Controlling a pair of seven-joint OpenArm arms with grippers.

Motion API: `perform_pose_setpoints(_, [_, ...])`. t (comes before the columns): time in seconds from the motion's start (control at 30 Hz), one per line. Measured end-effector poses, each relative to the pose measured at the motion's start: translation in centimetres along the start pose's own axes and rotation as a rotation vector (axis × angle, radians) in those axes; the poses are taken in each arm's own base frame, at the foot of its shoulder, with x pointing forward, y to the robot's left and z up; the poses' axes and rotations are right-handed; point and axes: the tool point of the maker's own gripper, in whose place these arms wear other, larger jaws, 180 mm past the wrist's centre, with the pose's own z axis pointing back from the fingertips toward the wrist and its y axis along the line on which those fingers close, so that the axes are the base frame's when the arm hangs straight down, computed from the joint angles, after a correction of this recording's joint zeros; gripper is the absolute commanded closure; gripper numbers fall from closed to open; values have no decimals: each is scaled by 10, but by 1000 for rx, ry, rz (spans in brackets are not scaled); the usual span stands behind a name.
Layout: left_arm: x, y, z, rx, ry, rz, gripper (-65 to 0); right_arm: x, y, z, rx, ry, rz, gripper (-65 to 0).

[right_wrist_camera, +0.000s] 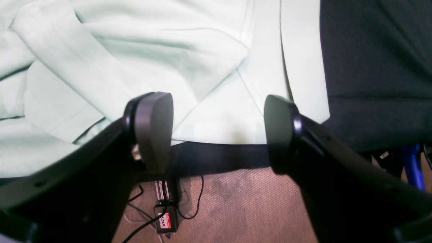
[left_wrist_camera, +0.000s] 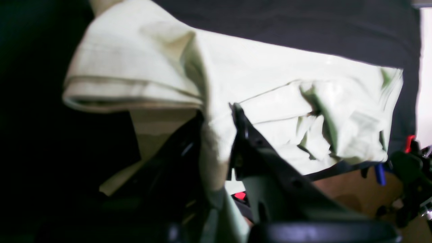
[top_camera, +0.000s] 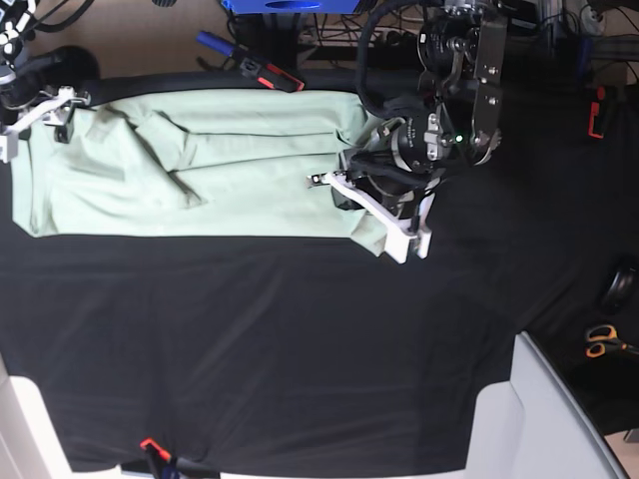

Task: Fold the T-shirt properly
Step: 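Fold the strip end over the shirt body toward the right gripper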

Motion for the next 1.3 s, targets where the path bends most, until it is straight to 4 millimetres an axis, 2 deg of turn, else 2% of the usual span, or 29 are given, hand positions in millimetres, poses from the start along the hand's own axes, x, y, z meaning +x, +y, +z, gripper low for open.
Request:
perform_pose_setpoints(0.1, [1,-12,-3,-3,2,-3,0,0,1,0,1,-1,-3,-396])
perform_pose_setpoints(0.23, [-12,-33,-11,-46,55,-69,0,0,1,0,1,0,-3,-396])
perform_pose_setpoints(0.4, [-44,-28,-27,26,213,-87,0,0,1,0,1,0,-3,-396])
perform_pose_setpoints(0.5, [-50,-34,-29,63,212,-139,0,0,1,0,2,0,-3,-396])
perform_pose_setpoints(0.67, [-60,-29,-30,147,218,-282,0,0,1,0,1,0,-3,-396])
perform_pose_setpoints(0.97, [-60,-29,-35,235,168,-413,0,-1,1,0,1,2,-2,-396])
perform_pose_setpoints(1.1, [-70,-27,-43,260,203,-422,0,-2,1,0,1,2,-3,-396])
perform_pose_setpoints(1.3, [-60,-29,-49,274,186,-431,0,-2,1,0,1,3,-3,-396])
